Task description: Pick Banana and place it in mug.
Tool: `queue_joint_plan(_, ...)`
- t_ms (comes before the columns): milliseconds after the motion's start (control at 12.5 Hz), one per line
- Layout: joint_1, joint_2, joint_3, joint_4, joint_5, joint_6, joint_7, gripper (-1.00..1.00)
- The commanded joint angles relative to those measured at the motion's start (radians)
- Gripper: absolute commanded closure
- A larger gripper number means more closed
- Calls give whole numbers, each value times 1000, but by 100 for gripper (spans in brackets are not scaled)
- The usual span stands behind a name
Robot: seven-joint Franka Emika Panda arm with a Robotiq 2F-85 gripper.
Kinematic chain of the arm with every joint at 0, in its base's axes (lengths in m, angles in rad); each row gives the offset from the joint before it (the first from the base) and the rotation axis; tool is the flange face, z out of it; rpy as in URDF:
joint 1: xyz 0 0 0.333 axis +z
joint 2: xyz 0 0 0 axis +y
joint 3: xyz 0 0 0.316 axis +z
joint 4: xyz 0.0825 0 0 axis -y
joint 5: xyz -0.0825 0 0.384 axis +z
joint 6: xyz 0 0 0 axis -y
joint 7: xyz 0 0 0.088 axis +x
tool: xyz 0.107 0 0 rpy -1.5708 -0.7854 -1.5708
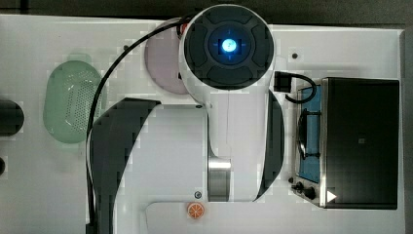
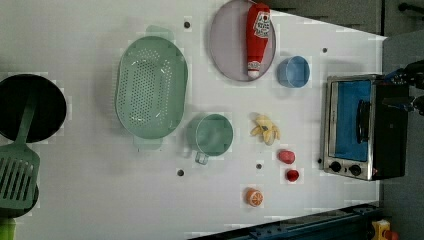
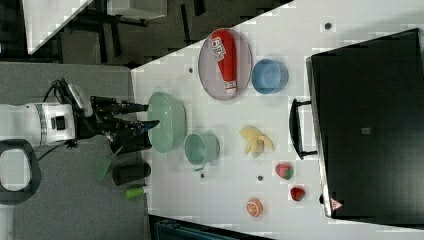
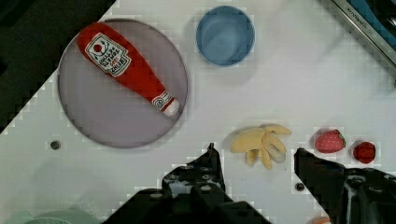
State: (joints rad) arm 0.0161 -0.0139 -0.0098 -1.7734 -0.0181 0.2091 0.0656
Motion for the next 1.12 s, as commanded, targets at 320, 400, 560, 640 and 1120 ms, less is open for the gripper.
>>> queue_joint_plan(320, 12, -455, -64, -257, 12, -261, 14, -100)
queue_joint_plan(400, 12, -448, -64, -276, 12, -242, 4, -100)
queue_joint_plan(560, 12, -424, -64, -330, 12, -160, -49, -100)
queue_joint_plan(640, 12, -404, -65, -377, 12, -92, -112, -100)
queue_joint_plan(1120, 12, -228, -66, -591, 12, 276, -361, -100)
